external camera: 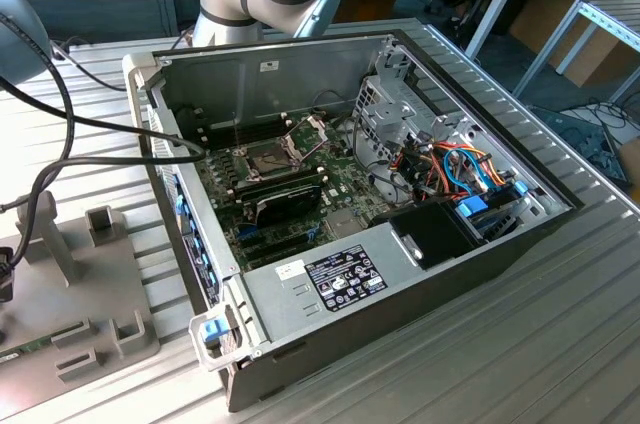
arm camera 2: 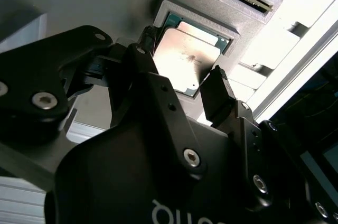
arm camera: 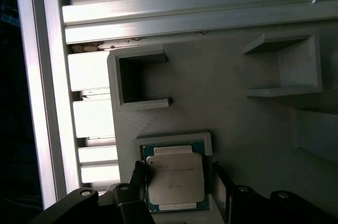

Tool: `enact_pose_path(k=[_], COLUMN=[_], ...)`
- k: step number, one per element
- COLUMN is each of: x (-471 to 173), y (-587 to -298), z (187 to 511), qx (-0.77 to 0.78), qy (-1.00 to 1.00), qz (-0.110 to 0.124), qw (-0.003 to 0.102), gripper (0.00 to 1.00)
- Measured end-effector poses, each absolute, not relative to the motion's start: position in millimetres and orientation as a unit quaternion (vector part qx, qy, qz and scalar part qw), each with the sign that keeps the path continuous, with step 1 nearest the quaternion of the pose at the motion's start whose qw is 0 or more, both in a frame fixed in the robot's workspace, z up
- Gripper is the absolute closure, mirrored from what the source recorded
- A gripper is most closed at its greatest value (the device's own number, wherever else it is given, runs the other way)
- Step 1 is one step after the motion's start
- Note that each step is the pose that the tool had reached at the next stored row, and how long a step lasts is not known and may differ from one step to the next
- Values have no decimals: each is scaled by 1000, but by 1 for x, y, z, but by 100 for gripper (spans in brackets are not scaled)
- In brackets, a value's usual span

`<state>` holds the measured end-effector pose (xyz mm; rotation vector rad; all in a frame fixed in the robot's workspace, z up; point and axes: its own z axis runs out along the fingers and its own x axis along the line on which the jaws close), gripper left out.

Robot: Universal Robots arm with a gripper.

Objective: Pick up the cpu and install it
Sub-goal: 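Pick up the cpu and move it towards the insertion slot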

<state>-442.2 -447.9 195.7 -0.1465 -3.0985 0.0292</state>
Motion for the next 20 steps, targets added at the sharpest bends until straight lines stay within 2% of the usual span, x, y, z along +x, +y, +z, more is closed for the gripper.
enact_pose_path(k=[20], x=[-442], y=[-448], z=[195], qx=[-9], qy=[-1000], qz=[10], qw=[19], gripper=[38])
